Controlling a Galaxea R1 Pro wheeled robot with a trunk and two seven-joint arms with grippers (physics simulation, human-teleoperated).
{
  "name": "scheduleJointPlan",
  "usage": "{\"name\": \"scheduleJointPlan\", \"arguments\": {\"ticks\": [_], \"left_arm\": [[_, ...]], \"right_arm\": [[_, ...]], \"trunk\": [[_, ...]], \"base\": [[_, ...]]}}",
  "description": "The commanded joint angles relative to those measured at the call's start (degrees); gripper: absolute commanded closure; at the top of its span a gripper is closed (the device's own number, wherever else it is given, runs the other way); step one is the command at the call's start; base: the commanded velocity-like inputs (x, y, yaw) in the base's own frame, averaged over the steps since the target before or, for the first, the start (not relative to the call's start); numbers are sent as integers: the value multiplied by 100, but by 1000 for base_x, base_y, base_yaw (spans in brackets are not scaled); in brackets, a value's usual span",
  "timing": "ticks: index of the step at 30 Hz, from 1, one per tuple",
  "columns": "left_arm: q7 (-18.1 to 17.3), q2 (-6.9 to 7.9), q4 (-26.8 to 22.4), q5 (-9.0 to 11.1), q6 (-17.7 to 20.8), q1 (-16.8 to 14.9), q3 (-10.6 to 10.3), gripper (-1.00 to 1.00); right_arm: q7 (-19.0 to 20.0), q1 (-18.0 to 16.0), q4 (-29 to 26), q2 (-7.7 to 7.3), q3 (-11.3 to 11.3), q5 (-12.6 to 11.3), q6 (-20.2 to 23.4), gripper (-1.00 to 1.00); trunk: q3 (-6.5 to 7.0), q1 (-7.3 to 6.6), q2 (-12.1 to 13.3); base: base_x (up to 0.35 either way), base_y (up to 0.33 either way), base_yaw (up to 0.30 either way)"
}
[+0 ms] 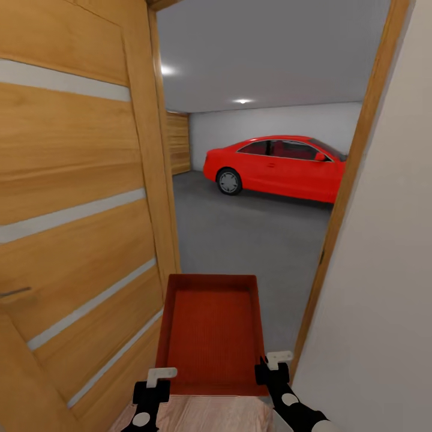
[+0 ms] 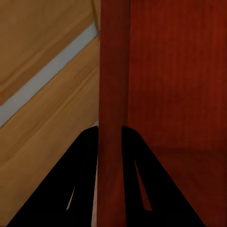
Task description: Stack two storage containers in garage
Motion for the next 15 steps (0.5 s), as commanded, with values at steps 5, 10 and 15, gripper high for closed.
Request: {"name": "scheduleJointPlan", "arguments": {"ticks": [5,10,15], "left_arm": [[178,4,-107,283,-320,-7,173,100],[175,4,-107,283,-320,-7,175,100],[170,4,-106,283,-313,-7,179,100]], "right_arm": [[-237,-5,93,-1,-258,-153,-21,100],[-237,-5,93,-1,-258,-153,-21,100],[-239,-5,93,-1,-258,-153,-21,100]], "trunk": [[-8,3,-5],[-8,3,-5],[-8,3,-5]], "base": [[250,193,-273],[250,193,-272],[250,193,-83]]}}
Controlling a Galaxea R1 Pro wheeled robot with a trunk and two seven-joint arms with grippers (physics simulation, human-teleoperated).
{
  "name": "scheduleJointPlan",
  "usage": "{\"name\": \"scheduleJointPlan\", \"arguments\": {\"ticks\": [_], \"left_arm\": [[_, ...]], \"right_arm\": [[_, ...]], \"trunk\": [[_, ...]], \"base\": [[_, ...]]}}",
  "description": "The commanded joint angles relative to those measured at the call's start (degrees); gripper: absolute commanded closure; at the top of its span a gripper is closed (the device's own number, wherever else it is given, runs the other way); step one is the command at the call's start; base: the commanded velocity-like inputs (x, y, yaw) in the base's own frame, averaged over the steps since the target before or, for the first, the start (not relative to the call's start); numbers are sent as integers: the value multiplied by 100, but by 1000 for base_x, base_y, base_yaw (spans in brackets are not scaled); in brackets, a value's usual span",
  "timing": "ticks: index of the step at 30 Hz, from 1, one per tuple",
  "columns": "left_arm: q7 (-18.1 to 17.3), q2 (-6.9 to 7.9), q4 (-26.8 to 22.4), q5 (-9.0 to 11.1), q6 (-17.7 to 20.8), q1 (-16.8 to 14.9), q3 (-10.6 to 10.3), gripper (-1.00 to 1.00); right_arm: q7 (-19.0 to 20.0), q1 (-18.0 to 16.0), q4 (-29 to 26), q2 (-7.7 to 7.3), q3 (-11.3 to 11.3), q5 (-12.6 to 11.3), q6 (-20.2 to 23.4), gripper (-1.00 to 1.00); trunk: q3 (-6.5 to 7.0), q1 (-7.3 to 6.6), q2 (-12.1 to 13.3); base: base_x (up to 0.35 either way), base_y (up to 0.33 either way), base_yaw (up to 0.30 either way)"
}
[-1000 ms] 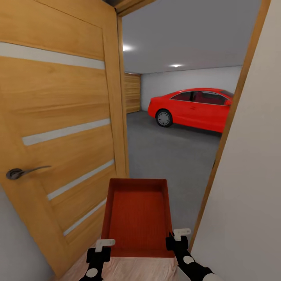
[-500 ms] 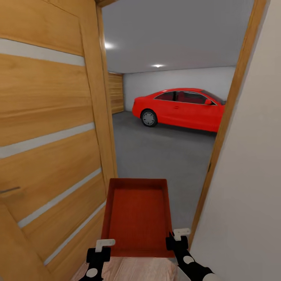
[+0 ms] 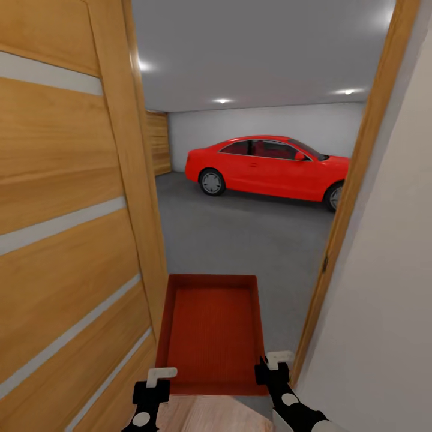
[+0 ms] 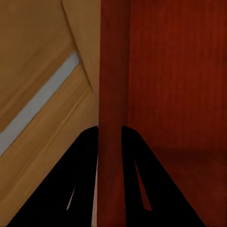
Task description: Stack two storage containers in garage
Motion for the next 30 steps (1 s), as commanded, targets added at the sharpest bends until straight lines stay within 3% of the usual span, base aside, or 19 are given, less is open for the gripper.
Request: {"name": "scheduleJointPlan", "arguments": {"ticks": [1,7,30], "left_arm": [[168,3,-102,285,-313,-8,179,100],[168,3,-101,285,-312,-8,179,100],[168,3,-102,285,-312,-8,179,100]], "right_arm": [[-238,-4,92,-2,-257,-152,-20,100],[-241,-4,92,-2,-257,-167,-25,100],[-237,-4,92,-2,-257,-180,-22,100]], "trunk": [[-8,3,-5],[-8,3,-5],[-8,3,-5]], "base": [[250,194,-15],[250,194,-72],[250,194,-218]]}}
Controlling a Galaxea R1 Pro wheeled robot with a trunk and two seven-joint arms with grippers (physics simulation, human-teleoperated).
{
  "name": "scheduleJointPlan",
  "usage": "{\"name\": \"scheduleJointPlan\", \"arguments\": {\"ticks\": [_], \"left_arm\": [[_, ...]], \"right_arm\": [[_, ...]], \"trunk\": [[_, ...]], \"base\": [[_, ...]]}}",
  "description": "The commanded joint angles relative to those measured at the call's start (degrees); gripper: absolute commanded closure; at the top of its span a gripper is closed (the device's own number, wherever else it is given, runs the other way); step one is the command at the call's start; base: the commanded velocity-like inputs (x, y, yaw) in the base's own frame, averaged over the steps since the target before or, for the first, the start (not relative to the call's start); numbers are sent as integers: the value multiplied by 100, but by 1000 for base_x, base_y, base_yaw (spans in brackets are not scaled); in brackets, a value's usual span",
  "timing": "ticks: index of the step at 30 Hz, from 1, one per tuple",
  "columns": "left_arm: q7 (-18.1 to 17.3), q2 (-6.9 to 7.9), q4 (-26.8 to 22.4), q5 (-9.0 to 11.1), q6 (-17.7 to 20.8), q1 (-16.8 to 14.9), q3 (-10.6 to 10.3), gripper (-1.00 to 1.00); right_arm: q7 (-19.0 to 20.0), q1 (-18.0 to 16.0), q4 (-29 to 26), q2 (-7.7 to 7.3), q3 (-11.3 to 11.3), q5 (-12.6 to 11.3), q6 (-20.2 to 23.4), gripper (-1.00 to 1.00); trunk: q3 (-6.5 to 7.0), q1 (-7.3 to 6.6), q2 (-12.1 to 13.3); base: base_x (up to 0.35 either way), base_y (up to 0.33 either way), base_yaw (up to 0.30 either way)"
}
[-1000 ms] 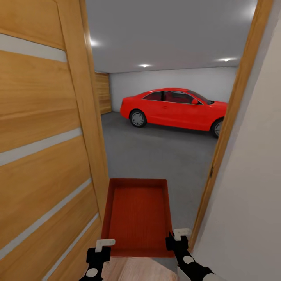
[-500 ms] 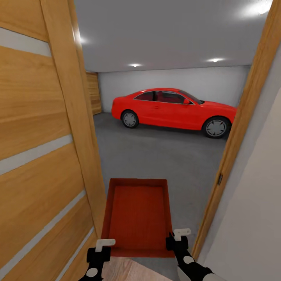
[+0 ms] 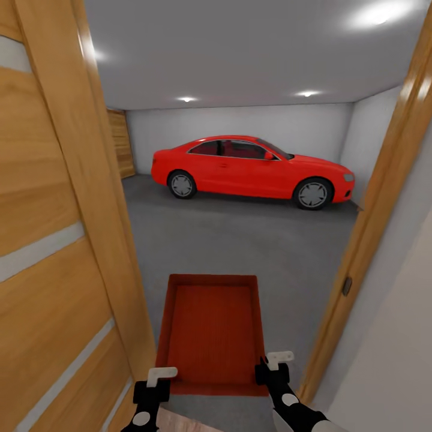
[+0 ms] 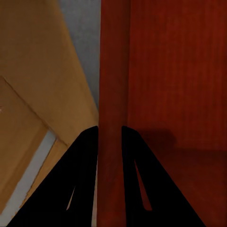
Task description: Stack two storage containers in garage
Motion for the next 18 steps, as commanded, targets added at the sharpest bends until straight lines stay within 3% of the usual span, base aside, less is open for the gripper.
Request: {"name": "scheduleJointPlan", "arguments": {"ticks": [1,7,18], "left_arm": [[174,3,-82,311,-353,-9,172,100],[174,3,-80,311,-353,-9,172,100],[174,3,-82,311,-353,-9,170,100]], "right_arm": [[-244,-3,75,-2,-254,-152,-18,100],[-248,-3,75,-2,-258,-155,-17,100],[-251,-3,75,-2,-261,-161,-17,100]], "trunk": [[-8,3,-5],[-8,3,-5],[-8,3,-5]], "base": [[250,194,-22],[250,194,-61],[250,194,-238]]}}
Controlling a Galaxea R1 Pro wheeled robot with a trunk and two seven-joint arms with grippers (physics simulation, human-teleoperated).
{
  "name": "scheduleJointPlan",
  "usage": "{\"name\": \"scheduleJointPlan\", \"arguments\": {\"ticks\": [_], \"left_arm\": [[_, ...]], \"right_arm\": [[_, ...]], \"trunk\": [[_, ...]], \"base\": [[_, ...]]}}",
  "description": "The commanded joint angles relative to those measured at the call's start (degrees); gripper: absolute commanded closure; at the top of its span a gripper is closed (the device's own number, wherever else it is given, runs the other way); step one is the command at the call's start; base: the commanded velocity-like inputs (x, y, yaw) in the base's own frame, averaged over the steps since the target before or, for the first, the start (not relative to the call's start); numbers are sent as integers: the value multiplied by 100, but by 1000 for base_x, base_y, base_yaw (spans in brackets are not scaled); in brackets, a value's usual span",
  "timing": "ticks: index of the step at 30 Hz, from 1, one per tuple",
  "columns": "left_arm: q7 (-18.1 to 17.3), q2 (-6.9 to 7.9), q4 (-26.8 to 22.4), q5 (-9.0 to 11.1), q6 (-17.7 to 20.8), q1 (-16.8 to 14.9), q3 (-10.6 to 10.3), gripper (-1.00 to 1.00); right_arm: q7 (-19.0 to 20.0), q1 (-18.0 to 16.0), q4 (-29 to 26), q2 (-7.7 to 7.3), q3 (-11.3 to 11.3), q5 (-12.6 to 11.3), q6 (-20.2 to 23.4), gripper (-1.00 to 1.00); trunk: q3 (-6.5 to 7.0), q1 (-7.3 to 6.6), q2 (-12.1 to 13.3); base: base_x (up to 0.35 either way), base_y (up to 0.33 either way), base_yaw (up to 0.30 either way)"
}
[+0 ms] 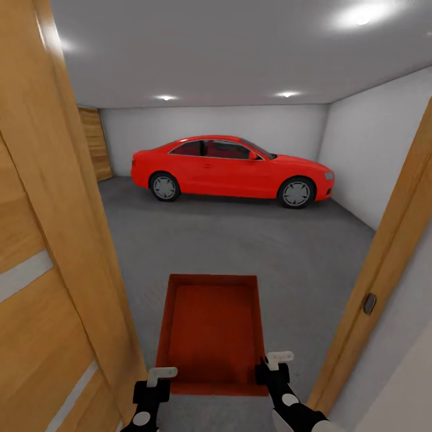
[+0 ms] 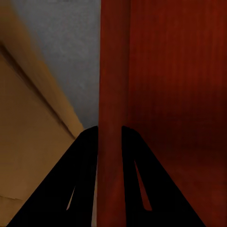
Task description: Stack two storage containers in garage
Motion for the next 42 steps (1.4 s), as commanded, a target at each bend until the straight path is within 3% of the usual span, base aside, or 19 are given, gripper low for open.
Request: {"name": "scheduleJointPlan", "arguments": {"ticks": [1,17,30,42], "left_arm": [[175,4,-78,314,-365,-7,172,100],[183,-6,-78,323,-390,-7,165,100],[209,-14,-76,330,-385,-7,173,100],[210,-2,-69,340,-383,-7,183,100]], "right_arm": [[-252,-4,72,-1,-260,-151,-18,100],[-252,-4,72,-1,-256,-149,-18,100],[-252,-4,72,-1,-255,-146,-14,100],[-252,-4,72,-1,-255,-142,-18,100]], "trunk": [[-8,3,-5],[-8,3,-5],[-8,3,-5],[-8,3,-5]], "base": [[250,194,-253],[94,72,-240],[22,0,-15],[291,0,0]]}}
